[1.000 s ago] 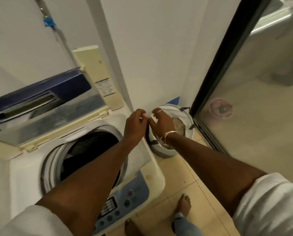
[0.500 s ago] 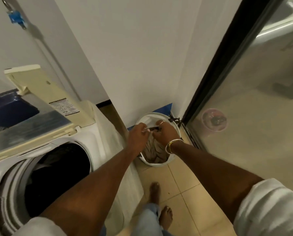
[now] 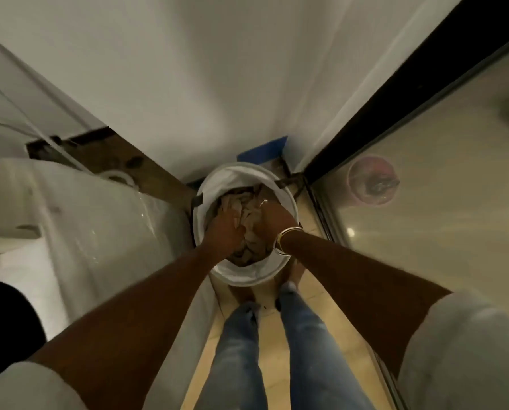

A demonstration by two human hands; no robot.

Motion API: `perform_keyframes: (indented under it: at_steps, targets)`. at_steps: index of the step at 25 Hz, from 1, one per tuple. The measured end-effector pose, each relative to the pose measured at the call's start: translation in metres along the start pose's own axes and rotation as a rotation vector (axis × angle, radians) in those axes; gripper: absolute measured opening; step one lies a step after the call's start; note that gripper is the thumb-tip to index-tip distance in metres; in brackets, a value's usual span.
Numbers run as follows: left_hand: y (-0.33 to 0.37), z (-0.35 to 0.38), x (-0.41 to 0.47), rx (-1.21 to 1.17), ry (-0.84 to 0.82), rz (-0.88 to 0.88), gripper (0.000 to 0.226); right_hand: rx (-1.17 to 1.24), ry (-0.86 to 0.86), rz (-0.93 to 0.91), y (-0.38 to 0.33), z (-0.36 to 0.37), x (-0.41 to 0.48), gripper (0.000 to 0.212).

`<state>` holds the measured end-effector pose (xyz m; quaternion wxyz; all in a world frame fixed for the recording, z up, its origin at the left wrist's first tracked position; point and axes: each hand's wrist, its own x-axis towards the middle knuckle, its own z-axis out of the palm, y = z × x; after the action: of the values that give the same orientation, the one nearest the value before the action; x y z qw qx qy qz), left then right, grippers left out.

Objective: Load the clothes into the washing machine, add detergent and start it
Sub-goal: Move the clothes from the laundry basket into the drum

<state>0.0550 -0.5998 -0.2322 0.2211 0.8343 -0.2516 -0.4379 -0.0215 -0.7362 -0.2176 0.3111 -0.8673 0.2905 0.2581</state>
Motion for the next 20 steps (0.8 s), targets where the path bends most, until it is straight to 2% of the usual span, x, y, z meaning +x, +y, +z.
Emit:
perform_keyframes:
  at_steps: [3,5,8,11,14,18,20]
  targets:
    - [-0.023,0.024,0.029,0.040,-0.074,-0.123,0.044,-0.052,-0.116,0.044,0.036,0.035,0.040,0.043]
    - [-0.041,0.040,0.050,0.070,-0.089,-0.162,0.033,-0.060,-0.163,-0.010,0.048,0.056,0.066,0.044]
    - [-0.069,0.062,0.091,0.069,-0.098,-0.222,0.033,-0.067,-0.259,-0.020,0.068,0.096,0.115,0.054]
    - [-0.097,0.079,0.135,0.095,-0.089,-0.307,0.043,-0.086,-0.283,0.027,0.084,0.111,0.159,0.053]
    - [-0.124,0.097,0.182,0.135,-0.100,-0.315,0.055,-0.220,-0.236,-0.030,0.111,0.130,0.206,0.063]
    - [-0.165,0.123,0.238,0.312,-0.118,-0.251,0.093,-0.400,-0.319,-0.104,0.132,0.164,0.242,0.079]
    - [-0.183,0.139,0.251,0.420,-0.142,-0.275,0.115,-0.401,-0.291,-0.100,0.138,0.182,0.254,0.085]
